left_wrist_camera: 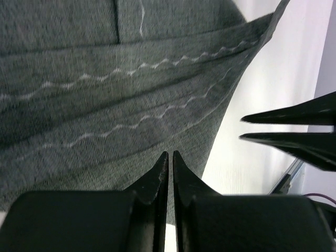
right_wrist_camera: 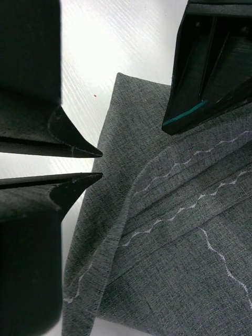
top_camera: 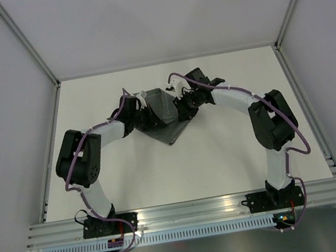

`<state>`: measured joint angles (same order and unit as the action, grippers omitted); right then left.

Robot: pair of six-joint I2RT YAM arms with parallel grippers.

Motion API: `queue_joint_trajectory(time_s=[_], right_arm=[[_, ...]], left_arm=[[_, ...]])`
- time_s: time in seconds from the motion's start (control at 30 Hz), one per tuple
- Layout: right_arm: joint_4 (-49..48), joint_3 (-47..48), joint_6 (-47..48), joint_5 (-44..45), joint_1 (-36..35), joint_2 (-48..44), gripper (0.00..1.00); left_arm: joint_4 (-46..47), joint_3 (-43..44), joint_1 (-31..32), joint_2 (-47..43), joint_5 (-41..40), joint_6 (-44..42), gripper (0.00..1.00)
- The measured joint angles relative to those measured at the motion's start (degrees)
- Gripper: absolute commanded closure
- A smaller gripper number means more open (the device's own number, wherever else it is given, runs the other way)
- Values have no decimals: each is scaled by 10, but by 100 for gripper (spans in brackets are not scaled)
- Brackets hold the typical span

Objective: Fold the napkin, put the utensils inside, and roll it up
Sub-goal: Fold the napkin

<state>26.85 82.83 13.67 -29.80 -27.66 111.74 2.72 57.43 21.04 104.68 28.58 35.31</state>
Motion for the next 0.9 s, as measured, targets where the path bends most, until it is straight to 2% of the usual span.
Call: queue_joint_trajectory(time_s=[0.43,0.57,0.67,0.9], right_arm=[[-3,33,-12,11,-2,55,78],[-8,49,-20,22,-2,71,79],[-15,58,-30,31,-2,81,80],[-36,73,-54,53,2,104,80]], left_arm=[[-16,88,0,63,-16,0,90],[-19,107,0,63,-30,-2,83],[-24,108,-1,52,-37,-5,80],[-25,91,-5,-20,-50,-13,79]])
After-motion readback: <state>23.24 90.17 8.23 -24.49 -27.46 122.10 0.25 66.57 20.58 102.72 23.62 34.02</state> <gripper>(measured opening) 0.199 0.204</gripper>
